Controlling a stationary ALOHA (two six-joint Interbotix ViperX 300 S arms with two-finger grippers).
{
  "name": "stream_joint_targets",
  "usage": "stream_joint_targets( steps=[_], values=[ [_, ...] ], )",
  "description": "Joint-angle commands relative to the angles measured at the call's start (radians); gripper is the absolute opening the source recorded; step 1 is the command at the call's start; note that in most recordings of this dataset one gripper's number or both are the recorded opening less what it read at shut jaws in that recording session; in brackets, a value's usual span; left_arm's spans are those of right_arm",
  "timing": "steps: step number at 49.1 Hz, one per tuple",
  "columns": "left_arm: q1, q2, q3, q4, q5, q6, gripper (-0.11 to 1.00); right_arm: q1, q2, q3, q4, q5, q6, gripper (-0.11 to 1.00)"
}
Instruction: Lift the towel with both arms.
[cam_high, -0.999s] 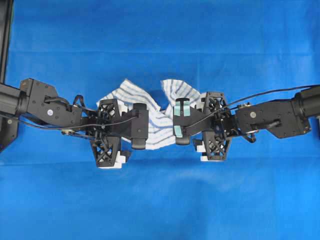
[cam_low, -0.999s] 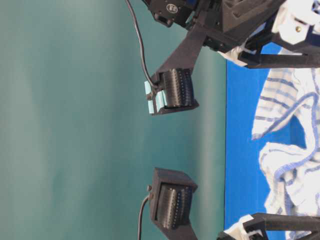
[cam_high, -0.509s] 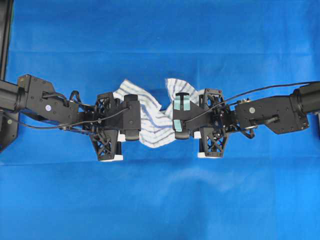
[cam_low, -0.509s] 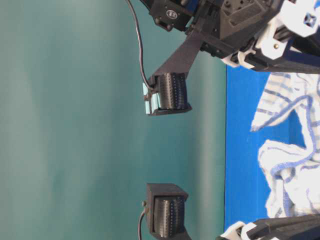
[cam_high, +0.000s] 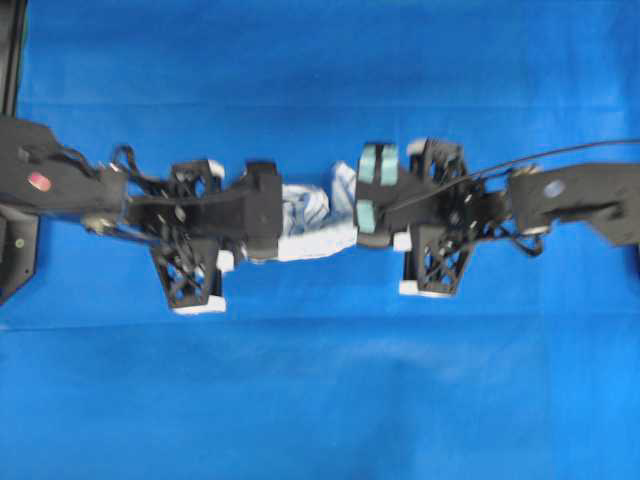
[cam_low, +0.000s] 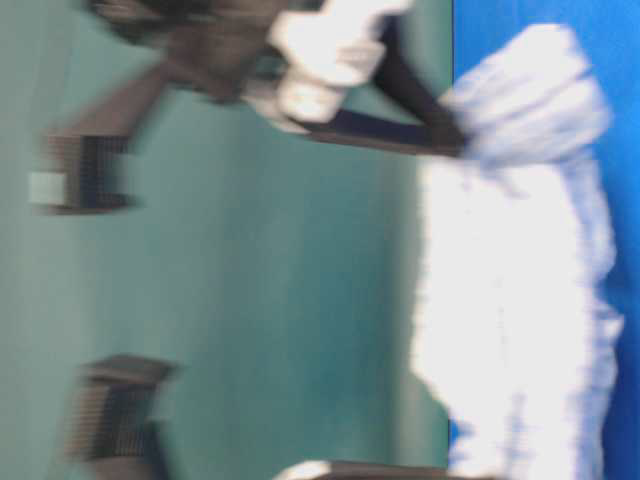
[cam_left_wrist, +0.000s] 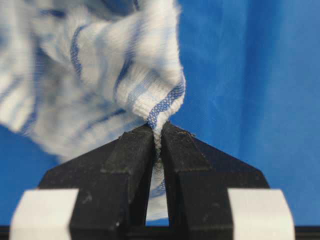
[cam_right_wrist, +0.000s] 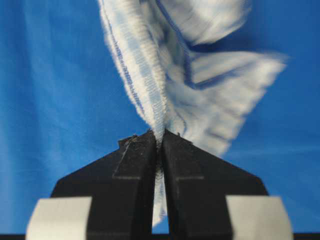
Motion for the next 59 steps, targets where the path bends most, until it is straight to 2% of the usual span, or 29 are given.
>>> stream_joint_targets(
  steps=[1, 8, 16, 27, 37, 45, 59],
  values=[
    [0.011, -0.087, -0.066, -0.002, 0.051, 0.002, 0.04, 0.002, -0.08, -0.074, 0.002, 0.092, 0.0, 0.05],
    [0.018, -0.17, -0.15, -0.002, 0.12, 0.002, 0.04, 0.002, -0.132, -0.163, 0.0, 0.218, -0.003, 0.05],
    [0.046, -0.219, -0.253, 0.003, 0.209, 0.006, 0.04, 0.002, -0.173, -0.265, -0.005, 0.305, -0.02, 0.05],
    [0.069, -0.229, -0.422, 0.009, 0.342, 0.014, 0.04, 0.002, -0.21, -0.399, -0.005, 0.417, -0.043, 0.05],
    [0.071, -0.224, -0.535, 0.014, 0.42, 0.018, 0.04, 0.003, -0.224, -0.506, -0.005, 0.509, -0.052, 0.05],
    [0.075, -0.224, -0.578, 0.017, 0.434, 0.02, 0.04, 0.011, -0.229, -0.551, -0.005, 0.546, -0.054, 0.05],
    [0.097, -0.227, -0.568, 0.017, 0.425, 0.021, 0.04, 0.014, -0.222, -0.549, -0.005, 0.549, -0.058, 0.05]
  ],
)
